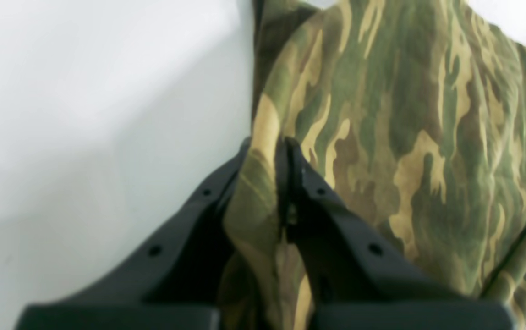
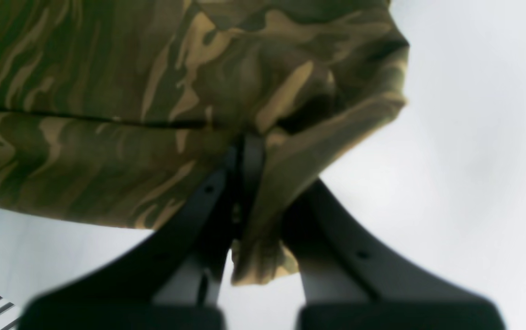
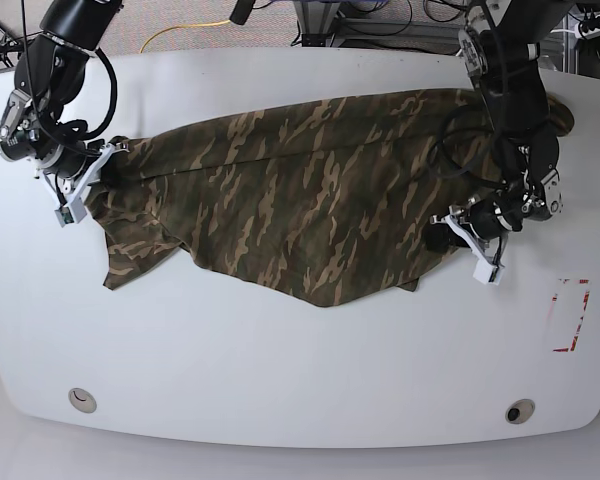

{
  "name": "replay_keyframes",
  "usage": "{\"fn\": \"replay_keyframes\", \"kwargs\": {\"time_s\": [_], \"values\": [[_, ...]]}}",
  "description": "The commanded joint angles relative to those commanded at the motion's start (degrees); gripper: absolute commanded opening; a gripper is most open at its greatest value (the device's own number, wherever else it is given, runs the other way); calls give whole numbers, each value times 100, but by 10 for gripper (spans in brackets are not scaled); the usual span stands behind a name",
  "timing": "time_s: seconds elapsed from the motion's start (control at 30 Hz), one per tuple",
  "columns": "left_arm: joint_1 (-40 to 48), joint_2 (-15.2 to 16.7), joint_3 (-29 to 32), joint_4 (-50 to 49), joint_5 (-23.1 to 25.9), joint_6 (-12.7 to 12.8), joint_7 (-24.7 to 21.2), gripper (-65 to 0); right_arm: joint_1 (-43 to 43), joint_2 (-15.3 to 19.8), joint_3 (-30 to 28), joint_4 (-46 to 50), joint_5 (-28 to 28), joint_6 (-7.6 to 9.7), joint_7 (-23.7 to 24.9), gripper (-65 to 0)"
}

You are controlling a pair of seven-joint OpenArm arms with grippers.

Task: Fold the T-shirt properly
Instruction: 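Lay the shirt down and regrasp its edge with both grippers, then lift the shirt edge with both grippers and swing it over the table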

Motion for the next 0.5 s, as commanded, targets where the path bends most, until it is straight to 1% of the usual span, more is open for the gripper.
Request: {"fn": "replay_keyframes", "kwargs": {"time_s": [0.07,0.1,0.2,0.27,0.33,0.5], "values": [[0,-132,-9,0,0,0,0,-640,18,-141,185,0,0,0,0,-650],[0,-149,-9,0,0,0,0,-640,62,-193,255,0,0,0,0,-650],[88,-299,-114,0,0,0,0,-640,176,-290,413,-105,0,0,-35,-650],[158,-360,-334,0,0,0,0,-640,220,-299,466,-281,9,0,-44,-650],[158,-422,-598,-9,35,0,0,-640,457,-299,589,-642,9,0,-44,-650],[299,-695,-695,0,0,0,0,-640,818,-290,633,-1345,9,0,-44,-648]]}}
